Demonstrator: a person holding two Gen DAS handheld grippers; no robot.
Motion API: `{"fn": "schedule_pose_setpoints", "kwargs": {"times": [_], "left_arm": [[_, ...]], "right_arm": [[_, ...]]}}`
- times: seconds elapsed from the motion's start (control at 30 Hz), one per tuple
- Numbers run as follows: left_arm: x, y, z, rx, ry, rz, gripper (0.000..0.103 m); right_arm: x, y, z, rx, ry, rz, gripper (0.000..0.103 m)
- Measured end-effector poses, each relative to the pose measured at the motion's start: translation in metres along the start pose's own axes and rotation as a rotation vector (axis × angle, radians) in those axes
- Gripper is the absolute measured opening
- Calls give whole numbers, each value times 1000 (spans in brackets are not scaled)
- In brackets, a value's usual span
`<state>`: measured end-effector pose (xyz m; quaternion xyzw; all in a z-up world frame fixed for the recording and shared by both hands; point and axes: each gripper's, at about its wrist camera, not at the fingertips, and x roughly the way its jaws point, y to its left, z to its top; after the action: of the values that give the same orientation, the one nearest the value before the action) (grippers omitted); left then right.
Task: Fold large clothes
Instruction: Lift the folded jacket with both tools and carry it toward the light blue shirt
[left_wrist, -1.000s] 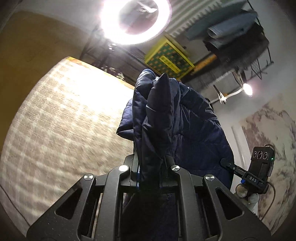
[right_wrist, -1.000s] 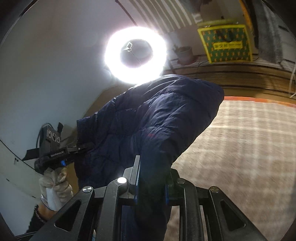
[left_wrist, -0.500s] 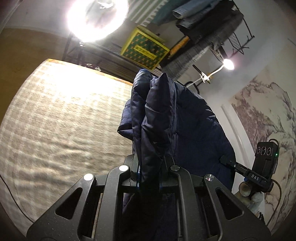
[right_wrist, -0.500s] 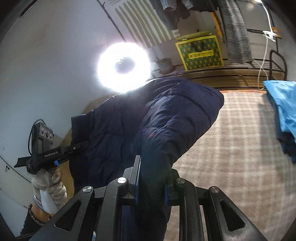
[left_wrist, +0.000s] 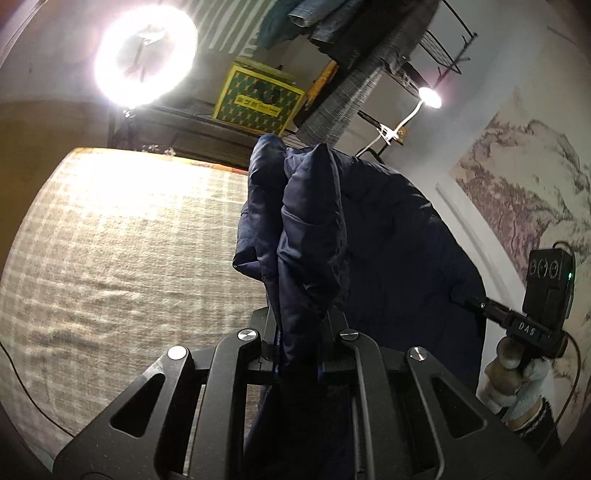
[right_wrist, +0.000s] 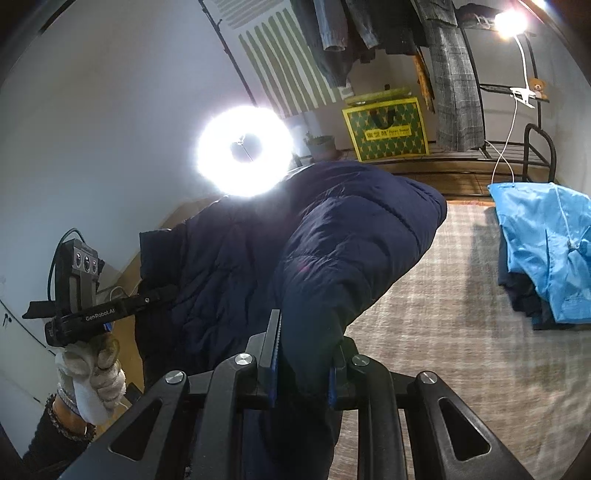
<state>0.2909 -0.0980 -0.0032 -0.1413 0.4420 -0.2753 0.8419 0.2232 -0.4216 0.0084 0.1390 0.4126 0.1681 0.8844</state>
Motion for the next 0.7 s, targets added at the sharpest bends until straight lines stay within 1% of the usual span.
{"fn": "schedule_pose_setpoints", "kwargs": {"times": [0.2, 0.3, 0.47, 0.7], "left_arm": [[19, -36, -10, 55, 10, -4, 10], [34, -59, -16, 102, 22, -12, 10], [59, -104, -23, 181, 50, -48, 10], [90, -156, -28, 240, 73, -91, 10]], "right_arm": [[-19, -24, -9, -2, -8, -11, 18], [-35, -36, -15, -6, -18, -29, 18], [-61, -64, -23, 6, -40, -69, 18], [-93, -108, -27, 44, -75, -109, 18]]}}
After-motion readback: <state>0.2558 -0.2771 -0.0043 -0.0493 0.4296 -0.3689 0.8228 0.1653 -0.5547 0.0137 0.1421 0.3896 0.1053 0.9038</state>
